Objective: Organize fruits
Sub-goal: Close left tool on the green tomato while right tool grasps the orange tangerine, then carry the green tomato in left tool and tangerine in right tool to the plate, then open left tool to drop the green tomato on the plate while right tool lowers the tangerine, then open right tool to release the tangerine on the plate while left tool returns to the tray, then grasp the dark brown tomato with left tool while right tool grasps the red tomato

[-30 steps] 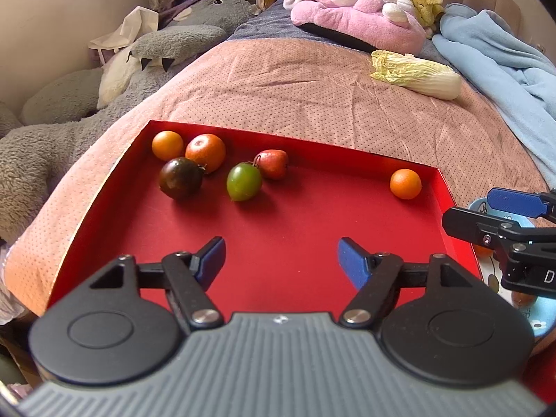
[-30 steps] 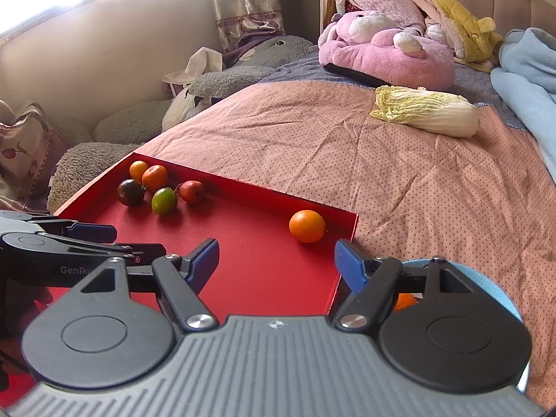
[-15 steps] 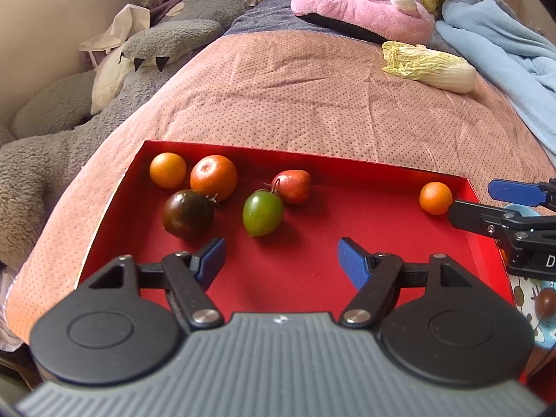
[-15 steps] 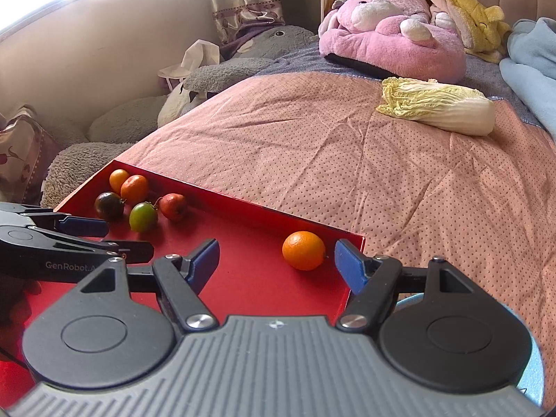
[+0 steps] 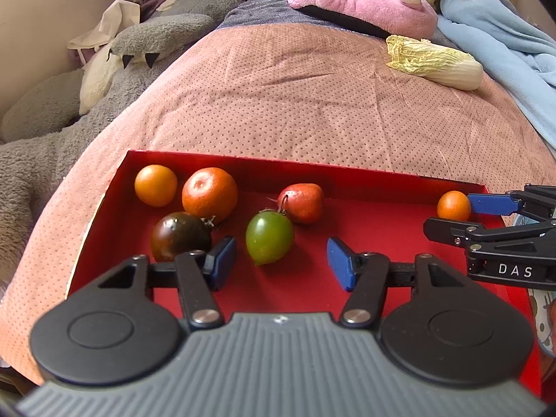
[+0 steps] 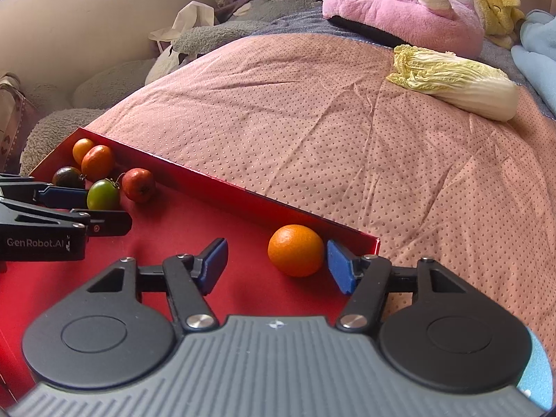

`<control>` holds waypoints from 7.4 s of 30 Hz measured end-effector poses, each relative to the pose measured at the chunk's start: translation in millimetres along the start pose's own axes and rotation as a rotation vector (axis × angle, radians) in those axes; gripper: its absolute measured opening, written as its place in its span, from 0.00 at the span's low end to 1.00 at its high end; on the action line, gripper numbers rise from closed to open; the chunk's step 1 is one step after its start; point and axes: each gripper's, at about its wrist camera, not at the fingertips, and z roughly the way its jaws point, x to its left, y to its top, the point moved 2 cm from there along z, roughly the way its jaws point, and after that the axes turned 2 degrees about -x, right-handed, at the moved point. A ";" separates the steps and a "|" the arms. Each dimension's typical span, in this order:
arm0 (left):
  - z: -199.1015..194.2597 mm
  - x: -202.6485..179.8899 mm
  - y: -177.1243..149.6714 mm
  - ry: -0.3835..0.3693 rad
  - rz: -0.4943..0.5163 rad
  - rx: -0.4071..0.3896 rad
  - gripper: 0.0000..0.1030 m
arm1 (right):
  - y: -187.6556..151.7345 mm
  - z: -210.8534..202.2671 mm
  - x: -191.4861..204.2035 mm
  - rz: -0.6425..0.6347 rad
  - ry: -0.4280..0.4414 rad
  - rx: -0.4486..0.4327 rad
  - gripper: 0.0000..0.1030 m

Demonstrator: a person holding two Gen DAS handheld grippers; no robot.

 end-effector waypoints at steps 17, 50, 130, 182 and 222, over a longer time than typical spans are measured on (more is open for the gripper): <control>-14.2 2.8 -10.0 0.016 -0.068 -0.019 0.31 | -6.5 -8.5 -2.1 -0.007 -0.009 -0.007 0.40; -64.7 -37.2 -34.0 0.033 -0.039 -0.060 0.31 | -57.5 -129.3 30.5 -0.052 0.078 -0.126 0.40; -30.5 -249.5 -35.6 -0.157 0.320 -0.033 0.32 | -132.3 -186.9 -105.2 0.222 -0.125 -0.149 0.40; -83.7 -123.3 -64.9 -0.127 0.136 -0.080 0.50 | -98.6 -141.6 -97.3 0.184 -0.133 -0.116 0.47; -63.0 43.7 -46.5 0.092 -0.074 -0.077 0.61 | 24.8 -12.1 95.4 -0.068 0.148 -0.036 0.62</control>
